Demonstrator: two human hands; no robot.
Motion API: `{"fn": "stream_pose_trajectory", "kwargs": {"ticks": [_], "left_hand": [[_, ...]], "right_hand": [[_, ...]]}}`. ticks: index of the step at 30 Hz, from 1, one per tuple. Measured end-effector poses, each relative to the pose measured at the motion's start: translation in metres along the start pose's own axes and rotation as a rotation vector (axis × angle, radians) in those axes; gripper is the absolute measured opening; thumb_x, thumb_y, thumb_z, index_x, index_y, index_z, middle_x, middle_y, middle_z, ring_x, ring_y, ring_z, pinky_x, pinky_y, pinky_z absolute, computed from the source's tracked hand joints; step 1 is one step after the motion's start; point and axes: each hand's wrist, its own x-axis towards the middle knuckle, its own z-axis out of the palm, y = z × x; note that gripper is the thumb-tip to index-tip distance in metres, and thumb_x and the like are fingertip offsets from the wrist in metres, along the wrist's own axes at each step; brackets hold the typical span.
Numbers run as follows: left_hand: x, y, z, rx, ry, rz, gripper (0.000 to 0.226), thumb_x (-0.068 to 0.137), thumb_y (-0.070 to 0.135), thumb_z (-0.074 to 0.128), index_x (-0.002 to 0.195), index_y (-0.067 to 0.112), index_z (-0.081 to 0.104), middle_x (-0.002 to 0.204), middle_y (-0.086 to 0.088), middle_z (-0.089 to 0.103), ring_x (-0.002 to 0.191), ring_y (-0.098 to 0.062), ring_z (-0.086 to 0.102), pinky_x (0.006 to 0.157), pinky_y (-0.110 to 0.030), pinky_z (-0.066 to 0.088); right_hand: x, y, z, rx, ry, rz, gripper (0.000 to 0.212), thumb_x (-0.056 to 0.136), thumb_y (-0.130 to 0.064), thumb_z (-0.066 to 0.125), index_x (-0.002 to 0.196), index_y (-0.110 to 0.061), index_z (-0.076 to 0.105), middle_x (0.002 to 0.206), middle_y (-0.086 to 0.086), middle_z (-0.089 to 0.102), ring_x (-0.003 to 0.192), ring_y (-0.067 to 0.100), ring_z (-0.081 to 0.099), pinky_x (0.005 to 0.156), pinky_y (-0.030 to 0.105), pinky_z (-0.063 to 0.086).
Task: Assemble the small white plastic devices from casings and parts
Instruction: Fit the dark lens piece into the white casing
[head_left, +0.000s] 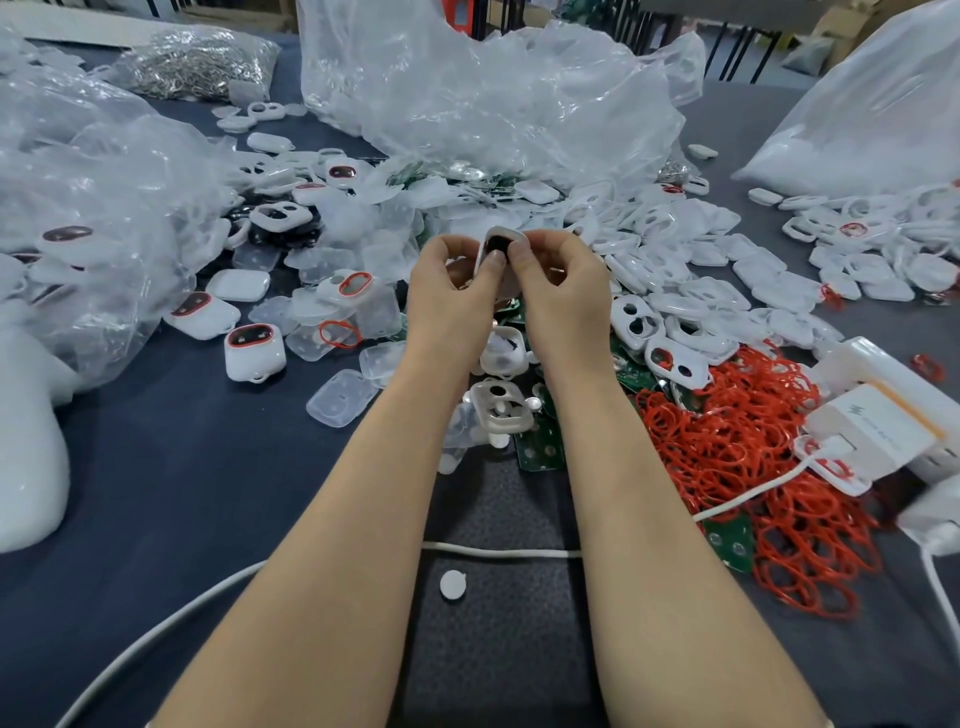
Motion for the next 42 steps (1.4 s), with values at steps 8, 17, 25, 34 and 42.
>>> {"fn": "stream_pose_trajectory", "kwargs": {"ticks": [8, 17, 25, 34, 42], "left_hand": [[0.0036, -0.0035, -0.0002, -0.092, -0.033, -0.093, 0.010, 0.094, 0.009, 0.058, 0.091, 0.013, 0.050, 0.092, -0.012, 0.063, 0.081, -0.019, 0.064, 0.083, -0.035, 0.056], [-0.0003, 0.0003, 0.0008, 0.000, -0.033, -0.073, 0.013, 0.093, 0.009, 0.058, 0.086, 0.017, 0.050, 0.095, -0.011, 0.061, 0.089, -0.023, 0.063, 0.090, -0.042, 0.054], [-0.0031, 0.0028, 0.0018, 0.126, -0.001, 0.035, 0.018, 0.093, 0.015, 0.060, 0.080, 0.022, 0.049, 0.096, -0.020, 0.066, 0.091, -0.034, 0.066, 0.086, -0.051, 0.054], [-0.0016, 0.0020, -0.0005, 0.066, 0.033, 0.007, 0.018, 0.092, 0.012, 0.060, 0.078, 0.018, 0.049, 0.097, -0.027, 0.065, 0.094, -0.041, 0.064, 0.086, -0.054, 0.053], [0.0026, -0.0032, -0.0043, -0.033, -0.056, -0.058, 0.014, 0.095, 0.020, 0.060, 0.083, 0.013, 0.063, 0.070, 0.001, 0.068, 0.063, -0.009, 0.066, 0.070, -0.033, 0.060]], "right_hand": [[-0.0007, 0.0010, -0.0017, -0.063, 0.002, -0.040, 0.008, 0.092, -0.018, 0.061, 0.096, -0.012, 0.062, 0.079, -0.015, 0.057, 0.070, -0.005, 0.053, 0.065, 0.007, 0.043], [-0.0001, -0.0008, -0.0015, 0.035, -0.047, 0.101, 0.006, 0.092, -0.016, 0.060, 0.096, -0.011, 0.061, 0.092, 0.005, 0.065, 0.088, 0.020, 0.064, 0.078, 0.030, 0.053], [0.0004, -0.0003, -0.0016, 0.089, -0.025, 0.103, 0.007, 0.091, -0.010, 0.058, 0.089, -0.015, 0.054, 0.083, -0.005, 0.056, 0.078, 0.008, 0.054, 0.070, 0.020, 0.048], [-0.0023, -0.0012, 0.0018, 0.058, -0.011, 0.056, 0.004, 0.091, -0.012, 0.060, 0.090, -0.013, 0.056, 0.081, -0.007, 0.057, 0.074, 0.005, 0.056, 0.065, 0.010, 0.045], [0.0004, 0.0010, -0.0016, 0.069, -0.058, 0.102, 0.014, 0.090, -0.012, 0.061, 0.082, -0.018, 0.052, 0.082, 0.002, 0.058, 0.076, 0.015, 0.058, 0.068, 0.025, 0.050]]}}
